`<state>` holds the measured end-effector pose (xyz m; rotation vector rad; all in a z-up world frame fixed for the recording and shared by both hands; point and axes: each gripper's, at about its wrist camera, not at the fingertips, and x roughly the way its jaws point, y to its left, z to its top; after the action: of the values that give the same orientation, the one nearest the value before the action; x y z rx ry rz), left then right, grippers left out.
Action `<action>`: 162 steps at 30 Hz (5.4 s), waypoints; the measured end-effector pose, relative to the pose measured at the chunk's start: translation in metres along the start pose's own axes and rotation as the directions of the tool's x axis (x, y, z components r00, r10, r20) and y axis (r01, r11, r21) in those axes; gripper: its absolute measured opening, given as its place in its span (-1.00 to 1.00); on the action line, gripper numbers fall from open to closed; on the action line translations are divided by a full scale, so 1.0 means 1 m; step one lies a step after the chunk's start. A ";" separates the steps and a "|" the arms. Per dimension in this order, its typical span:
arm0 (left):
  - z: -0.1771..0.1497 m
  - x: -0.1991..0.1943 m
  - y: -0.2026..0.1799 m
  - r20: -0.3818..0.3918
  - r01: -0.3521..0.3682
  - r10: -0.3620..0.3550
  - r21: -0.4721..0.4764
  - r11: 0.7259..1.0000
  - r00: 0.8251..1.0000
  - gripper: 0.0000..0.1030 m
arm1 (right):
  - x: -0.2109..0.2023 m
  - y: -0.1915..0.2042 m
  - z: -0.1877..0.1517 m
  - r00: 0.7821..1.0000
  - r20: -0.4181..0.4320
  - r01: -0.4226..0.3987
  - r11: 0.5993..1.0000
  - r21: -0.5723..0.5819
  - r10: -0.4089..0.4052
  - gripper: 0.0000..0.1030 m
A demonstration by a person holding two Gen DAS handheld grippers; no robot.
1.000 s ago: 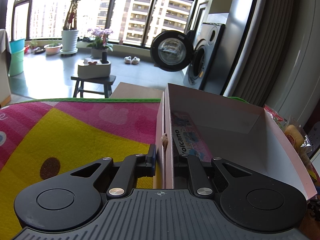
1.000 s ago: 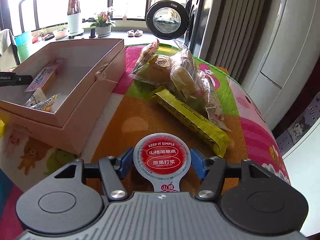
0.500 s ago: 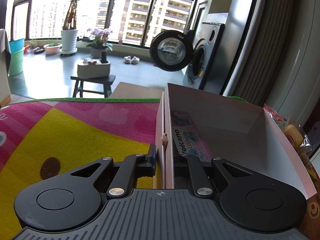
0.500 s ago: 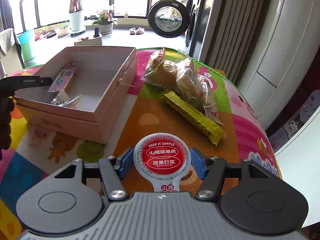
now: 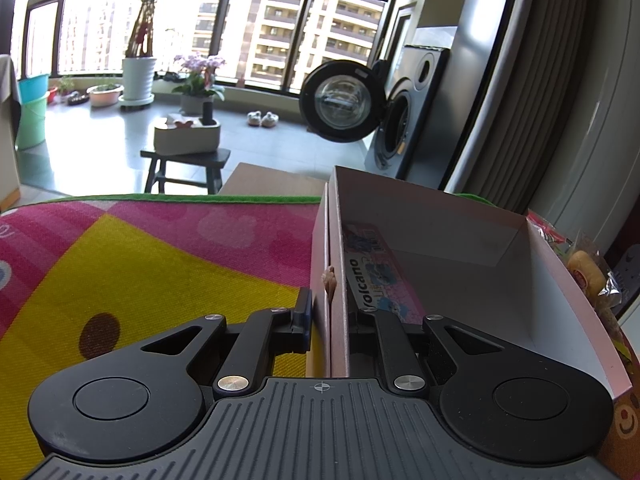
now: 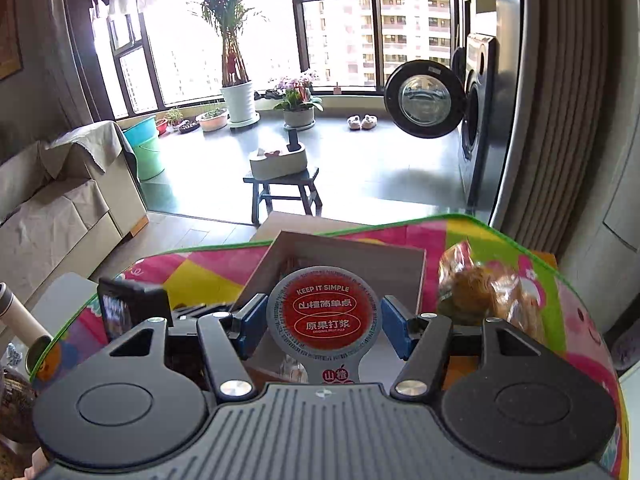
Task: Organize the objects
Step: 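Carry the red lollipop snack into the pink box and open the right tool, then reach past the bread bags and grasp the yellow stick snack with the right tool, then carry the yellow stick snack over the pink box and drop it inside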
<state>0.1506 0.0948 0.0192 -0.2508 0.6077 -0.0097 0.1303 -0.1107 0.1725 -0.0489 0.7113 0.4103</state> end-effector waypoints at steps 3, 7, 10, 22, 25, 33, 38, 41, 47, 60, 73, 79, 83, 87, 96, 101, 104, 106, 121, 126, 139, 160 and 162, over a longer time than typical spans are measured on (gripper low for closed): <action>0.000 0.000 0.001 0.000 0.001 -0.001 0.000 1.000 1.000 -0.73 | 0.041 0.013 0.018 1.000 -0.009 0.014 1.000 -0.020 -0.014 0.19; -0.001 0.000 0.002 -0.001 0.004 -0.004 -0.001 1.000 1.000 -0.72 | 0.095 0.027 0.028 0.999 -0.007 0.050 0.998 -0.046 -0.050 0.19; -0.001 0.000 0.003 -0.001 0.005 -0.005 0.000 1.000 1.000 -0.72 | 0.128 0.030 0.033 0.998 0.000 0.070 0.995 -0.065 -0.070 0.19; -0.001 0.001 0.003 0.001 0.003 -0.003 0.007 1.000 1.000 -0.72 | 0.072 -0.044 0.017 0.987 0.066 0.149 0.988 -0.040 -0.146 0.45; -0.001 0.002 0.001 0.003 -0.001 0.001 0.010 1.000 1.000 -0.72 | 0.053 -0.089 0.008 0.976 0.072 0.204 0.978 0.039 -0.206 0.52; -0.002 0.001 0.000 0.005 -0.003 0.003 0.012 1.000 1.000 -0.73 | 0.063 -0.171 -0.037 0.952 -0.011 0.305 0.939 0.162 -0.307 0.53; -0.002 0.001 0.000 0.005 -0.004 0.003 0.013 1.000 1.000 -0.73 | 0.088 -0.183 -0.068 0.956 -0.079 0.290 0.947 0.141 -0.281 0.53; -0.002 0.001 0.000 0.005 -0.004 0.004 0.013 1.000 1.000 -0.73 | 0.101 -0.187 -0.085 0.958 -0.128 0.275 0.951 0.145 -0.257 0.29; -0.002 0.001 0.000 0.005 -0.004 0.004 0.013 1.000 1.000 -0.73 | 0.108 -0.181 -0.098 0.956 -0.133 0.277 0.955 0.107 -0.263 0.12; -0.002 0.001 0.000 0.005 -0.004 0.004 0.013 1.000 1.000 -0.73 | 0.067 -0.106 -0.126 0.959 -0.154 0.231 0.972 -0.049 -0.236 -0.29; -0.003 0.001 0.000 0.006 -0.004 0.004 0.013 1.000 1.000 -0.73 | 0.094 -0.101 -0.107 0.955 -0.148 0.257 0.966 -0.010 -0.256 -0.25; -0.003 0.001 0.000 0.006 -0.004 0.004 0.013 1.000 1.000 -0.73 | 0.117 -0.110 -0.101 0.951 -0.158 0.270 0.963 0.004 -0.266 -0.23; -0.003 0.001 0.000 0.006 -0.004 0.004 0.013 1.000 1.000 -0.73 | 0.122 -0.116 -0.099 0.956 -0.155 0.254 0.967 0.021 -0.248 -0.23; -0.003 0.001 0.000 0.006 -0.004 0.004 0.013 1.000 1.000 -0.73 | 0.121 -0.119 -0.100 0.959 -0.157 0.241 0.970 0.018 -0.236 -0.23; -0.003 0.001 0.000 0.006 -0.004 0.004 0.014 1.000 1.000 -0.73 | 0.101 -0.119 -0.108 0.961 -0.187 0.214 0.976 0.037 -0.203 -0.54; -0.003 0.000 -0.002 0.006 -0.004 0.004 0.014 1.000 1.000 -0.73 | 0.068 -0.107 -0.117 0.962 -0.183 0.211 0.977 0.020 -0.203 -0.59; -0.003 0.000 -0.002 0.005 -0.003 0.003 0.013 1.000 1.000 -0.72 | 0.041 -0.093 -0.122 0.962 -0.169 0.218 0.976 -0.005 -0.216 -0.59; -0.002 0.000 -0.003 0.005 -0.001 0.001 0.012 1.000 1.000 -0.72 | 0.023 -0.084 -0.124 0.963 -0.154 0.221 0.975 -0.013 -0.220 -0.59; -0.003 0.004 -0.005 0.000 0.009 -0.009 0.007 1.000 1.000 -0.71 | -0.069 0.023 -0.087 0.985 0.005 0.172 0.964 -0.205 -0.174 -0.65; -0.003 0.004 -0.003 -0.002 0.014 -0.014 0.003 1.000 1.000 -0.71 | -0.065 0.061 -0.066 0.990 0.037 0.143 0.949 -0.282 -0.138 -0.67; -0.003 0.004 -0.001 -0.007 0.022 -0.022 -0.003 1.000 1.000 -0.70 | -0.019 0.105 -0.057 0.998 -0.035 0.040 0.908 -0.418 -0.061 -0.65; -0.003 0.003 0.000 -0.009 0.023 -0.023 0.002 1.000 1.000 -0.70 | 0.082 0.072 -0.127 0.922 -0.385 -0.170 0.944 -0.284 0.050 -0.59; -0.003 0.003 0.000 -0.008 0.023 -0.023 0.002 1.000 1.000 -0.70 | 0.068 0.071 -0.129 0.921 -0.386 -0.161 0.948 -0.274 0.045 -0.59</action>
<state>0.1512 0.0935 0.0154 -0.2560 0.6132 -0.0334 0.0691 -0.0453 0.0371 -0.3898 1.0287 0.6199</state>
